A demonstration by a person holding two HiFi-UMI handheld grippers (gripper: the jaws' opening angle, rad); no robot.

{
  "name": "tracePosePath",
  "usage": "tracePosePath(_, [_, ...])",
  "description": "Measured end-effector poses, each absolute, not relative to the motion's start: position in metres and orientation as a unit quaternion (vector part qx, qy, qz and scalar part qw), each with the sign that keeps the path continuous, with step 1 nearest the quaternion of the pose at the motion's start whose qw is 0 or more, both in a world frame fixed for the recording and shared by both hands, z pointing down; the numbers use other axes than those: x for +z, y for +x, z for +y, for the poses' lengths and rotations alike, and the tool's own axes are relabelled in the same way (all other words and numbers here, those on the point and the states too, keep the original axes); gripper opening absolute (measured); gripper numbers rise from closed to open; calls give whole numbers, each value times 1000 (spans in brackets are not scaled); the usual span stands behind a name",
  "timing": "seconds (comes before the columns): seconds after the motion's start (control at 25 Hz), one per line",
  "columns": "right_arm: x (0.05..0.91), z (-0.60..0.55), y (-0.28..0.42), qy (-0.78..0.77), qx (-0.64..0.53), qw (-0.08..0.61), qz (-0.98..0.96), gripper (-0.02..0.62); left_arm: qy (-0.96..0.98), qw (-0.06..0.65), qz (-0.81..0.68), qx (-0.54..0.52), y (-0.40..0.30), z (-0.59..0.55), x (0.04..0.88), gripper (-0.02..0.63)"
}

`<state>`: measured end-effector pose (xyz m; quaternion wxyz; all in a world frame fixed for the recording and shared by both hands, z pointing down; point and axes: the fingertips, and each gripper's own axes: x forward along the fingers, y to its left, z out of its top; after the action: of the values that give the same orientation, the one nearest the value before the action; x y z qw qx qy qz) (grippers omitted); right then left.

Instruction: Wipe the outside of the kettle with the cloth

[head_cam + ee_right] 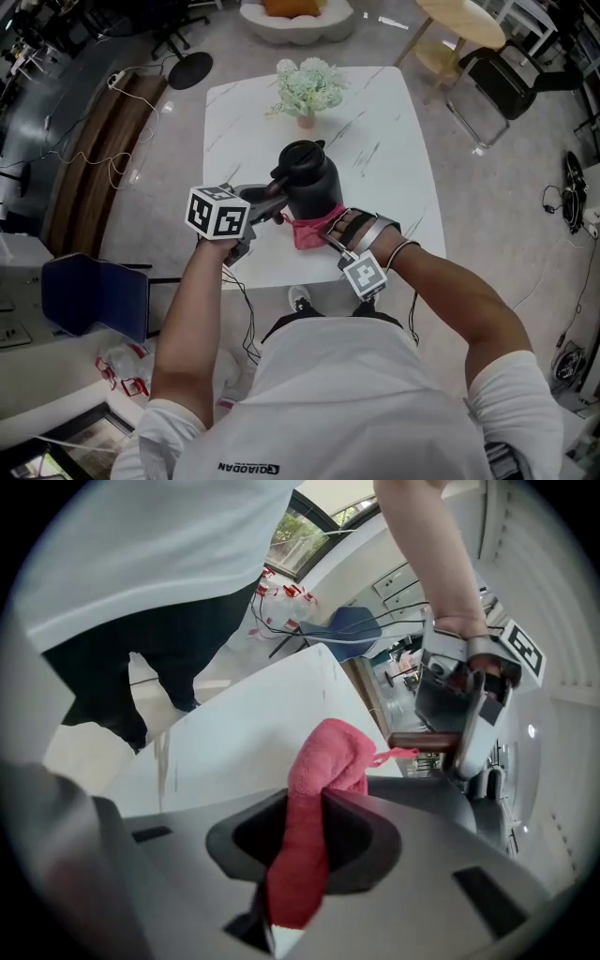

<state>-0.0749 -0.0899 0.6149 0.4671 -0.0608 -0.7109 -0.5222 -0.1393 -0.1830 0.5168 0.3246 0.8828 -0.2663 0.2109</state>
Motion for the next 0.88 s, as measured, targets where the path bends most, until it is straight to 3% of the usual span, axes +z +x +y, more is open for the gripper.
tracePosePath(0.48, [654, -74, -55, -53, -398, 495, -770, 97, 877, 326, -275, 219, -143, -170, 525, 104])
tracePosePath(0.88, [488, -80, -19, 150, -4, 253, -956, 98, 883, 278, -300, 229, -149, -140, 538, 104])
